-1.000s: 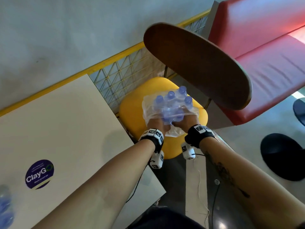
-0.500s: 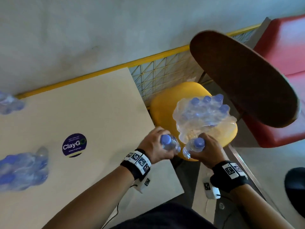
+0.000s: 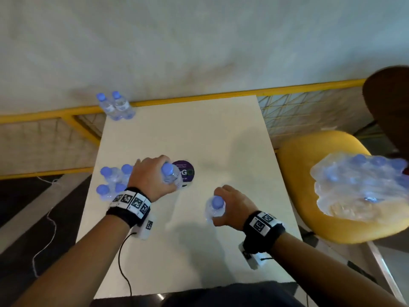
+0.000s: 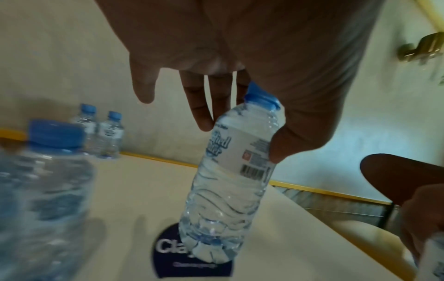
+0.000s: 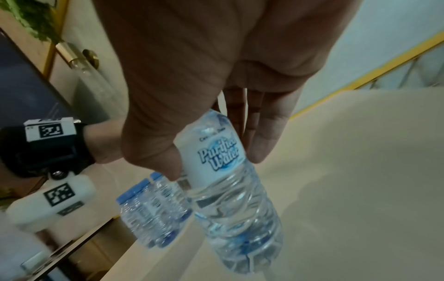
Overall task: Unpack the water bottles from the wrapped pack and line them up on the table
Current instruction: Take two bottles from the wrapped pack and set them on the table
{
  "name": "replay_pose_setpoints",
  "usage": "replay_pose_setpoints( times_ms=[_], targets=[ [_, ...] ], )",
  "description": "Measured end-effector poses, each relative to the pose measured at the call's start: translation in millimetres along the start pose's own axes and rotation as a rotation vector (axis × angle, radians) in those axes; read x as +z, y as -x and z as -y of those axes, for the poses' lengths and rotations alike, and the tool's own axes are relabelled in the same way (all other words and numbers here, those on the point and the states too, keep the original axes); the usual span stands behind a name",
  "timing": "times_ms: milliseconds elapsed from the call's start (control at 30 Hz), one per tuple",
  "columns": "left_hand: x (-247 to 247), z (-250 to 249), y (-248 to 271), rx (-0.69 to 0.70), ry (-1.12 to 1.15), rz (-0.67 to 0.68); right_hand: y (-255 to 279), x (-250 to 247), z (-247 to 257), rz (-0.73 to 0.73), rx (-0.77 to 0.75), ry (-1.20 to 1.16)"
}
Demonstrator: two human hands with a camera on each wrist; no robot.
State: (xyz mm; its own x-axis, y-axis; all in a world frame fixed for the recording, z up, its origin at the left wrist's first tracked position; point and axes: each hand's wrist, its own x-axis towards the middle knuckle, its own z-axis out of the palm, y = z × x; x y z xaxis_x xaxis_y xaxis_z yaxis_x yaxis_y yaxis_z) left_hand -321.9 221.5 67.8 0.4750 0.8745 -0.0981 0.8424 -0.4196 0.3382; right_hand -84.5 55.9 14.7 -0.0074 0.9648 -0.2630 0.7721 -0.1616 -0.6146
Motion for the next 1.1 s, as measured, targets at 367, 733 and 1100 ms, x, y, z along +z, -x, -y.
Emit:
replay_pose_setpoints(
  times_ms=[367, 733, 1100],
  targets=[
    [-9, 97, -41, -0.056, -0.083, 0.248, -110, 88, 112, -0.005, 0.052, -0.037],
    [-6, 108, -43, 0.101, -0.164, 0.339, -141, 119, 143, -0.026, 0.143, -0.009],
    [-8, 131, -58, 0.132, 0.057, 0.358, -149, 136, 160, -0.133, 0.102, -0.002]
  ],
)
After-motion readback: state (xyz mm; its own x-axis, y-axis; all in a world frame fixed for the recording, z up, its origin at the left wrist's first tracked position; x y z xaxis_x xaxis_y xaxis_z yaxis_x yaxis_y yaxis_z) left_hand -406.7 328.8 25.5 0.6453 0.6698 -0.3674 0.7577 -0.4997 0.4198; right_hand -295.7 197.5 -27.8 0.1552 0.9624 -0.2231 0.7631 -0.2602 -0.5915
